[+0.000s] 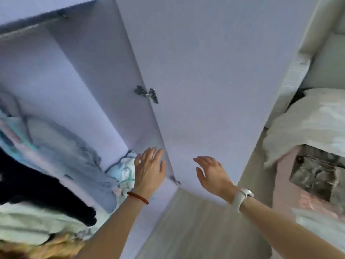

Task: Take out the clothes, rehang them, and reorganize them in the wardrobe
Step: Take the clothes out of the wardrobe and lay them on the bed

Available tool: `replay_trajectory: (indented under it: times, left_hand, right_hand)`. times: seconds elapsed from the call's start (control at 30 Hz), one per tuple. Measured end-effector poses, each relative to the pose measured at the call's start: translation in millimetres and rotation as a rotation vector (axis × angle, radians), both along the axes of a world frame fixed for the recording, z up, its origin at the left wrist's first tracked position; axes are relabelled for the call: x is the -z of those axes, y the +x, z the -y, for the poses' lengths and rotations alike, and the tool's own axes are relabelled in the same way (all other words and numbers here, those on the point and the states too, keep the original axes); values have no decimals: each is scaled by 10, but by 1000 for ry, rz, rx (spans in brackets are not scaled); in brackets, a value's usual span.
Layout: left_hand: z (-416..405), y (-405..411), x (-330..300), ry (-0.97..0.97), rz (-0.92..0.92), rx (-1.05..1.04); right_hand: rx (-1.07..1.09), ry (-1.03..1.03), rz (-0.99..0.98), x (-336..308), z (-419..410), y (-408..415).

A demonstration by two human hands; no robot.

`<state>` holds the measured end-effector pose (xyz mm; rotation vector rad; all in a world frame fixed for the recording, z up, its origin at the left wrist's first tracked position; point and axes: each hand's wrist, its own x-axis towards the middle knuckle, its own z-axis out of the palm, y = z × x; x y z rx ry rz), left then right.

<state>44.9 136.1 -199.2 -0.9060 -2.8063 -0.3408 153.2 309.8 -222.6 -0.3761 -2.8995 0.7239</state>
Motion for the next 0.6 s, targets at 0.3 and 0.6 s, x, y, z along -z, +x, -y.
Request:
replay_trajectory:
  times: [0.3,0.6]
  left_hand:
    - [1925,-520,-964,118,-482,-406]
    - [2802,-972,-1352,87,-328,-733]
  right_hand:
    - [-419,-152,-146,-779,1669,-1643]
    - [-555,-864,-21,-1738,3092,-2742]
